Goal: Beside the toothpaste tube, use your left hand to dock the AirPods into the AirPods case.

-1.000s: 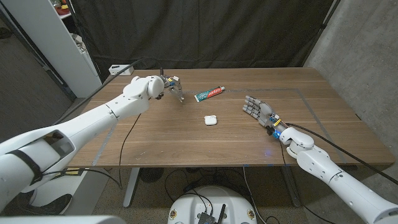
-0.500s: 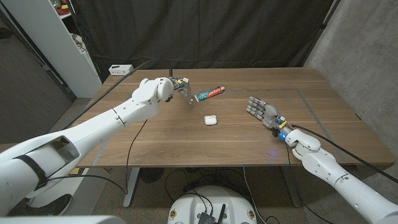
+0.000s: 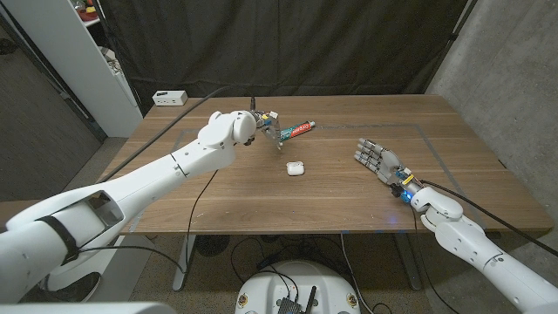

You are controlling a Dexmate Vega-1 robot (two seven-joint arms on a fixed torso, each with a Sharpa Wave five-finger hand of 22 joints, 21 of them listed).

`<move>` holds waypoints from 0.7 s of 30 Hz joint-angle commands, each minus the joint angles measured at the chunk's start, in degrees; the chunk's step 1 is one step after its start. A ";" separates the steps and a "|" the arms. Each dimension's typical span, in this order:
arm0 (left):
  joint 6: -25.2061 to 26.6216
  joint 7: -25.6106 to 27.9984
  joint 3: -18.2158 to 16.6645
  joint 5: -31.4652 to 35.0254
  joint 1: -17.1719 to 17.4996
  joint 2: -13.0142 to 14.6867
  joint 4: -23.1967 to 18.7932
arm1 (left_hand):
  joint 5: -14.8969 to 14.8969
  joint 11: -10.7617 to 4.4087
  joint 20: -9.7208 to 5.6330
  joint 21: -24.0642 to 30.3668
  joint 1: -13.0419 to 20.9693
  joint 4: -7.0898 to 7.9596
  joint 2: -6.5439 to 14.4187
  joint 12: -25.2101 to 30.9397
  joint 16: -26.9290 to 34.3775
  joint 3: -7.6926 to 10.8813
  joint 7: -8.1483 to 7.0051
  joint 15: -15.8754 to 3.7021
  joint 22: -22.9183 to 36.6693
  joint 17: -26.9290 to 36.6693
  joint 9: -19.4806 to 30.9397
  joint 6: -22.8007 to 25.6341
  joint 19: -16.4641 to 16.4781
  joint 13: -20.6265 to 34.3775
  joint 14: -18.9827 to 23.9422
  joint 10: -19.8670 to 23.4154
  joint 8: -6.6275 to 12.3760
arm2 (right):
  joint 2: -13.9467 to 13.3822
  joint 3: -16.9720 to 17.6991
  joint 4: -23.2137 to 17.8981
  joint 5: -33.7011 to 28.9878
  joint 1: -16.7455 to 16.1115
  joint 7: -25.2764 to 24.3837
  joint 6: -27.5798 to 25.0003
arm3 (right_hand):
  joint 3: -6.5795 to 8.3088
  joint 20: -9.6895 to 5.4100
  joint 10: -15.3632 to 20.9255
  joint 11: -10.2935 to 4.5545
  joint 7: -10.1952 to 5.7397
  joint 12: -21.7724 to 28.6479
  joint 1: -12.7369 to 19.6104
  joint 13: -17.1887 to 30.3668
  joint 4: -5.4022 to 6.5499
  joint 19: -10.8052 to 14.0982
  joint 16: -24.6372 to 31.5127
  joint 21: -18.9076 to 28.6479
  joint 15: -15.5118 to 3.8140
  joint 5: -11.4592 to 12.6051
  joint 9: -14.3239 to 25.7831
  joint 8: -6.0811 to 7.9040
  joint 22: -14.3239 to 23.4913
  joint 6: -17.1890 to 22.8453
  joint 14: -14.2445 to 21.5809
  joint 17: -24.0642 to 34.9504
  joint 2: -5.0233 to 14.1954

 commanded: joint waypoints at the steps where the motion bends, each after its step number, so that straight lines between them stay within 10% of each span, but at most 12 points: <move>1: -3.03 -0.06 1.50 -0.19 -1.46 -1.84 2.21 | -0.06 0.33 0.24 -0.14 0.54 0.19 0.10 -0.20 0.00 0.02 -0.21 -4.05 0.13 0.09 0.08 0.36 -0.06 0.14 0.52 0.40 0.24 | -0.50 1.74 -0.69 0.68 -2.62 -0.64 1.69 | 0.19 0.18 0.26 0.09 0.06 0.31 -0.19 0.14 -0.10 0.22 0.32 0.54 -5.65 0.02 0.13 0.05 0.29 0.07 0.09 0.13 -0.02; 21: -9.48 -0.67 1.22 -1.89 -1.49 -1.07 3.12 | -0.13 0.27 0.36 -0.43 0.54 0.36 0.30 -0.28 -0.04 -0.03 -0.35 -4.56 0.17 0.08 -0.08 0.31 -1.12 0.15 0.56 0.63 -0.33 | -0.09 2.83 0.45 0.28 -3.36 -1.12 3.62 | 0.22 0.47 0.52 0.08 0.08 0.39 -0.14 0.15 -0.15 0.40 0.34 0.59 -5.45 0.02 0.13 0.12 0.28 0.34 0.19 0.13 -0.02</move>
